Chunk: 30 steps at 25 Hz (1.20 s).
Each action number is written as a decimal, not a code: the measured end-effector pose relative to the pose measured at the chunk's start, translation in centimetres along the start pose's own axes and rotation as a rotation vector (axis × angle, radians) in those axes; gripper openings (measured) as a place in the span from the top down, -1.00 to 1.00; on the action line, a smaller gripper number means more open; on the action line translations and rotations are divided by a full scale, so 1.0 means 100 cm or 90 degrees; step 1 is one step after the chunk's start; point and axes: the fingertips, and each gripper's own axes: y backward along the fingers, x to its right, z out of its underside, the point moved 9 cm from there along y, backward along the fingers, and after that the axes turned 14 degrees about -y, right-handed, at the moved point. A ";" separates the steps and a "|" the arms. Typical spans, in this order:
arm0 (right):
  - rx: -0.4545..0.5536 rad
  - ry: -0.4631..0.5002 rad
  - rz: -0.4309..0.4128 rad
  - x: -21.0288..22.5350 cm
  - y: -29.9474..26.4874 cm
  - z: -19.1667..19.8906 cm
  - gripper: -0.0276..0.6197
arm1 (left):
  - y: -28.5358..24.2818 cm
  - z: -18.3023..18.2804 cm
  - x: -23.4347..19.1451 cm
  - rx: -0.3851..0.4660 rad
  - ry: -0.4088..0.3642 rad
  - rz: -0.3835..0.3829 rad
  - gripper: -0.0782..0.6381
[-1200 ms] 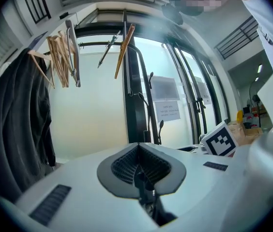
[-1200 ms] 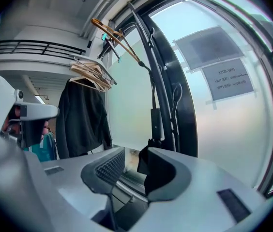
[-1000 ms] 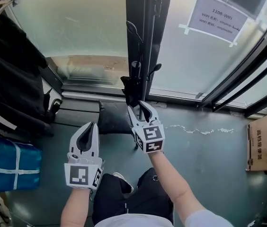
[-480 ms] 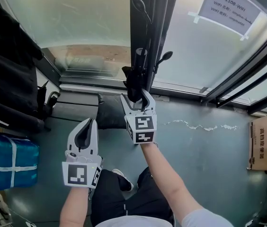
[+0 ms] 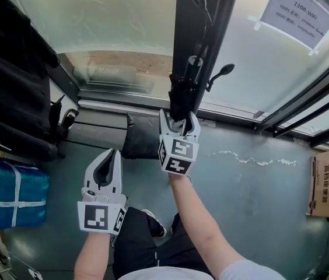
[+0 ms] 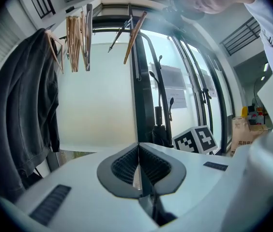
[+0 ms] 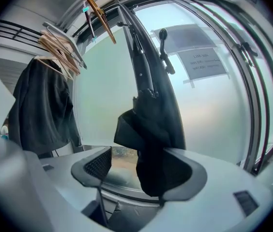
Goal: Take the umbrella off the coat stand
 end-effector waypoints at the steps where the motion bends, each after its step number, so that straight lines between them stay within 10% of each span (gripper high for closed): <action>1: 0.000 -0.005 0.007 0.001 -0.002 0.001 -0.07 | 0.000 0.001 -0.001 -0.003 0.001 0.001 0.72; 26: 0.033 0.165 -0.104 -0.012 -0.055 0.009 -0.09 | -0.021 0.043 -0.006 -0.026 0.037 0.022 0.72; 30: 0.024 0.115 -0.103 -0.010 -0.062 0.004 -0.06 | -0.018 0.041 -0.007 -0.028 0.033 0.019 0.72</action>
